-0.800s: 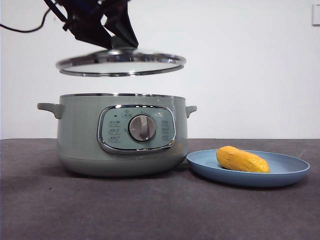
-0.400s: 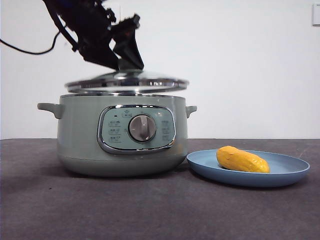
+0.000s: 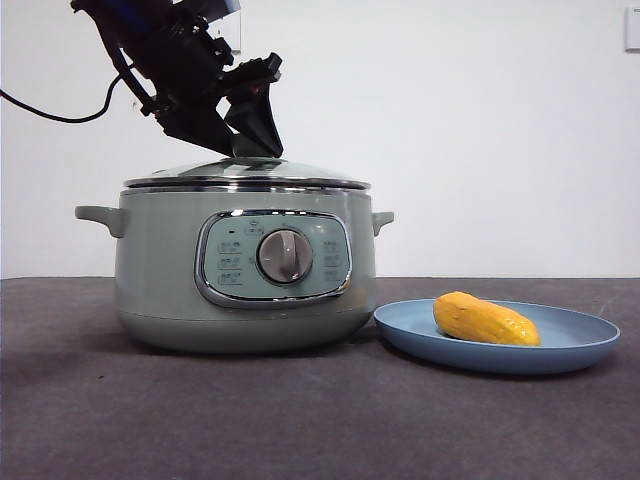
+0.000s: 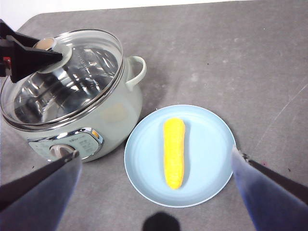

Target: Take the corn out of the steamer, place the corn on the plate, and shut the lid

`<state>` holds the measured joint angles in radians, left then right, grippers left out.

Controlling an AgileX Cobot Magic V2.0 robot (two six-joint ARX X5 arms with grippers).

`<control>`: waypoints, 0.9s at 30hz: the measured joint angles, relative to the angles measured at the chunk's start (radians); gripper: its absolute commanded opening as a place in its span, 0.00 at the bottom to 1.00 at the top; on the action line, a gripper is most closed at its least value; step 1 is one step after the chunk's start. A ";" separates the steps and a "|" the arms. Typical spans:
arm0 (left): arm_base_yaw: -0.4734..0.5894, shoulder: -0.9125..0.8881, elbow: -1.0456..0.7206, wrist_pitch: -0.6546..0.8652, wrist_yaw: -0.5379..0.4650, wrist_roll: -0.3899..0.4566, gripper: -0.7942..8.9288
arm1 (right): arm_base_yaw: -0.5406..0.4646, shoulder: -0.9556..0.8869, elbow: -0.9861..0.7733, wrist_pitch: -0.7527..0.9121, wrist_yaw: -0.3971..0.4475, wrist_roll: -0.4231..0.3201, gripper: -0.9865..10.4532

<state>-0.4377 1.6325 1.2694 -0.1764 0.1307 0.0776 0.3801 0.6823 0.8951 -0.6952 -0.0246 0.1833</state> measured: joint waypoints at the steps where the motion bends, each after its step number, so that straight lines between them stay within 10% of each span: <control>1: 0.000 0.000 0.000 -0.003 0.000 0.003 0.07 | 0.000 0.000 0.000 0.000 0.000 0.000 0.58; 27: 0.000 0.000 0.016 -0.084 0.006 0.018 0.07 | 0.000 0.000 0.000 -0.030 0.000 0.000 0.58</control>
<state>-0.4377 1.6321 1.2850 -0.2607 0.1368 0.0959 0.3801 0.6823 0.8951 -0.7254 -0.0250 0.1833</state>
